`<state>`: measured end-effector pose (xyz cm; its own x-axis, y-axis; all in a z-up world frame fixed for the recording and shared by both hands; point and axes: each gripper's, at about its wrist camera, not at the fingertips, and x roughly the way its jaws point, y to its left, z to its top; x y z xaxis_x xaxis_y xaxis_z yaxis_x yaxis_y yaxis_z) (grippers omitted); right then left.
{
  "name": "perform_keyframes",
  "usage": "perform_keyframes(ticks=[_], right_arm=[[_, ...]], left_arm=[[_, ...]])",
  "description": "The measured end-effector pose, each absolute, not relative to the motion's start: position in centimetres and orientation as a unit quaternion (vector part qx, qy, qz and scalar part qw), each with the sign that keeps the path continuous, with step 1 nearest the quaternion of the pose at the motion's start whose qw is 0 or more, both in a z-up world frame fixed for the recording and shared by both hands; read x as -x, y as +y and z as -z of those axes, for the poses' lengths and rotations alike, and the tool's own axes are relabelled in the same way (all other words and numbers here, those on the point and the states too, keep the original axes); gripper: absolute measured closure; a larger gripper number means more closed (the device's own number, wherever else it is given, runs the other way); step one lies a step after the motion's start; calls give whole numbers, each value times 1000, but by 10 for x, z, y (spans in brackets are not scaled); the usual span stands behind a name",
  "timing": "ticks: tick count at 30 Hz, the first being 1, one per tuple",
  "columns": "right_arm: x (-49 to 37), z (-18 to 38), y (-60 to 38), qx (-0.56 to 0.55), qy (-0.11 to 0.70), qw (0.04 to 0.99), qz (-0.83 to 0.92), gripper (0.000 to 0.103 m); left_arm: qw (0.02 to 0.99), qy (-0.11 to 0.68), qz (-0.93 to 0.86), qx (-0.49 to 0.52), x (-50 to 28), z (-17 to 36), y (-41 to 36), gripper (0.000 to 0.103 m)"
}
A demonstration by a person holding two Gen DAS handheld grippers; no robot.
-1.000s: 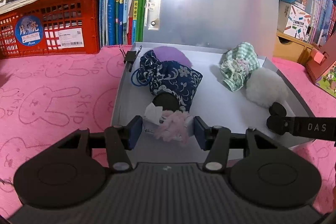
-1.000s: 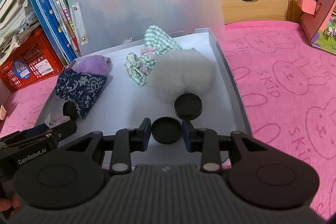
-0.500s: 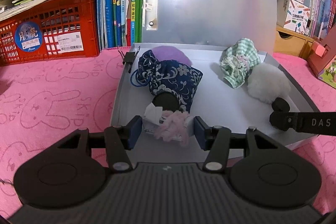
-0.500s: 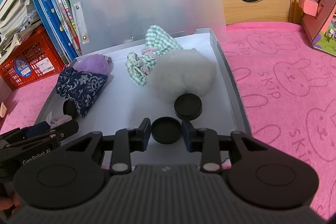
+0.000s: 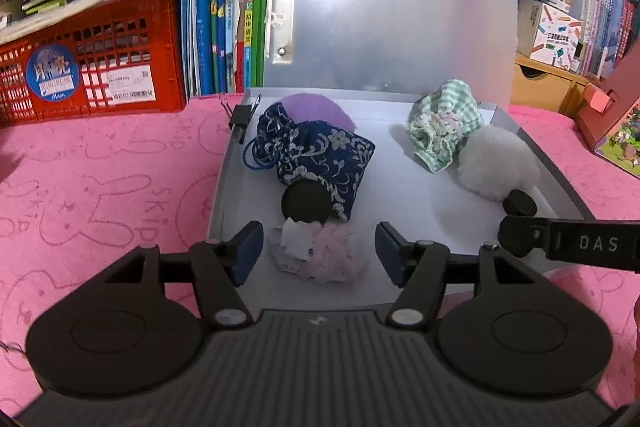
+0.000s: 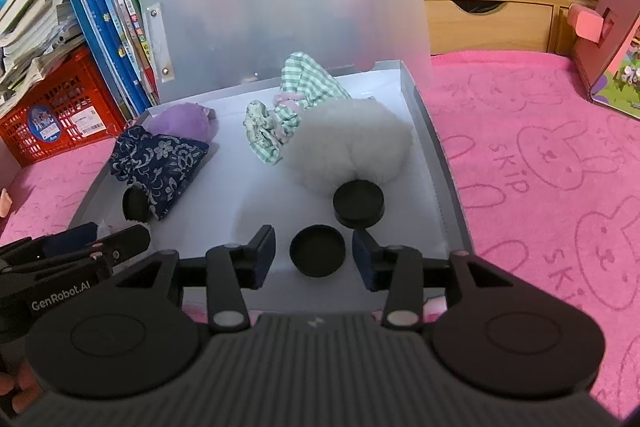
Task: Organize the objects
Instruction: 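Open both tools to release the tissue and lid in the box, then move both tools back toward the red knit cloth and folded paper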
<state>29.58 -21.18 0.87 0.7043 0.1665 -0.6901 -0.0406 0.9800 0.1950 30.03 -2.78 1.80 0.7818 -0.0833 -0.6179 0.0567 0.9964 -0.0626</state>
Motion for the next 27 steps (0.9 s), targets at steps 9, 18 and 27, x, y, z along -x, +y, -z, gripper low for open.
perform_keyframes(ticks=[9, 18, 27], right_arm=[[-273, -29, -213, -75, 355, 929, -70, 40], [-230, -48, -207, -57, 323, 939, -103, 36], [-176, -58, -199, -42, 290, 945, -148, 32]], left_arm=[[951, 306, 45, -3, -279, -38, -28, 30], [956, 283, 69, -19, -241, -59, -26, 27], [960, 257, 103, -32, -183, -71, -16, 23]])
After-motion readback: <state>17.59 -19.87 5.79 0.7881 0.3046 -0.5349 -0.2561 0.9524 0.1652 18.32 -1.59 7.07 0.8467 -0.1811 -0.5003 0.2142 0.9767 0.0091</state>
